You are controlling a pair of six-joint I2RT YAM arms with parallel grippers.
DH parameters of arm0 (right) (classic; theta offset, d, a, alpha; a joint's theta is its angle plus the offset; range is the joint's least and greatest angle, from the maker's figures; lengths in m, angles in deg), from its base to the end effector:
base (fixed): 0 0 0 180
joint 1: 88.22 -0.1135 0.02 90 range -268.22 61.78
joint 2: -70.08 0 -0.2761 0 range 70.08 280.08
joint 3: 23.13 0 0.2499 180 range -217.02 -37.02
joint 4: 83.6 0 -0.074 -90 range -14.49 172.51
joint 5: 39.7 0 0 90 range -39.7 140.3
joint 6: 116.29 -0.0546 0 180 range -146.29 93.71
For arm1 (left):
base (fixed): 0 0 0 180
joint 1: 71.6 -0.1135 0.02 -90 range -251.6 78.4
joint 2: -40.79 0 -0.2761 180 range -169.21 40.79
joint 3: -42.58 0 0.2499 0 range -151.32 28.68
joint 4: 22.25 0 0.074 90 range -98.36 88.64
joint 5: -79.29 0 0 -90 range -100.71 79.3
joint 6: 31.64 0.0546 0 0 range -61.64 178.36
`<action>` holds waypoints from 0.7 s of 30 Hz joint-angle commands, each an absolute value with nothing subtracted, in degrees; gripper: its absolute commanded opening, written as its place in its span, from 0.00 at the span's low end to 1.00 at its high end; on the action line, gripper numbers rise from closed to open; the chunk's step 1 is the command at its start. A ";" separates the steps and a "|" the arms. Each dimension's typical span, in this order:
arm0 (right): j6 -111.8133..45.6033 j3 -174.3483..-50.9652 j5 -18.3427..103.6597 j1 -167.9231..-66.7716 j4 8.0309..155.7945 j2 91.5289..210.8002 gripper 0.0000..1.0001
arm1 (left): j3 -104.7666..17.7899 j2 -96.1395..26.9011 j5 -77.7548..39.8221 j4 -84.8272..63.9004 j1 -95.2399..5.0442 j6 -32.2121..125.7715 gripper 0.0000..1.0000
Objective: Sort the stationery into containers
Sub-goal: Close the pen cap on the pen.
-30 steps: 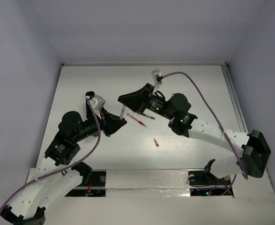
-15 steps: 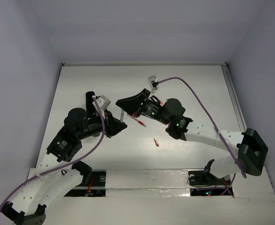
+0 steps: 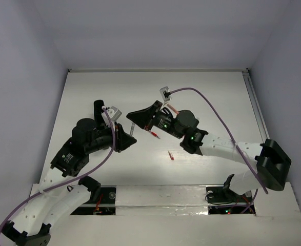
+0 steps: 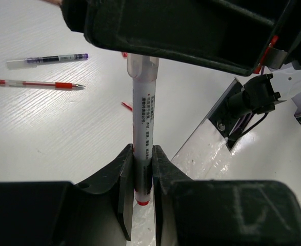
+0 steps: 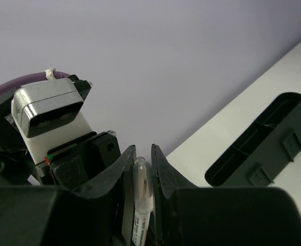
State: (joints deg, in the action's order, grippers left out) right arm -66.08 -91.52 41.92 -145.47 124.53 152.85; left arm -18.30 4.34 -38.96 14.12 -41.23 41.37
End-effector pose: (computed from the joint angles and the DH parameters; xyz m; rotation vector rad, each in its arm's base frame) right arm 0.1836 0.3001 0.3558 -0.3657 1.4597 1.5030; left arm 0.1119 -0.0956 0.3556 0.5857 1.7793 -1.0205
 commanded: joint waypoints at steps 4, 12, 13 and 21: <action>-61.79 -82.91 31.68 -153.08 95.33 151.47 0.00 | -27.22 5.46 -29.34 -15.21 -43.38 41.57 0.00; -66.19 -82.82 27.45 -154.50 103.50 155.87 0.00 | -24.14 4.58 -30.39 -17.94 -43.91 39.73 0.00; -68.63 -81.33 25.01 -153.71 107.52 155.78 0.00 | -24.14 4.66 -30.83 -17.94 -43.91 39.64 0.00; -73.66 -82.38 20.76 -153.08 115.11 160.70 0.00 | -23.88 5.54 -28.90 -15.92 -43.91 40.25 0.00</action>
State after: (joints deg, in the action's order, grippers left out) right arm -70.76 -87.65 42.77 -147.33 131.63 155.88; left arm -18.28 4.12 -39.00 18.23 -41.47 41.52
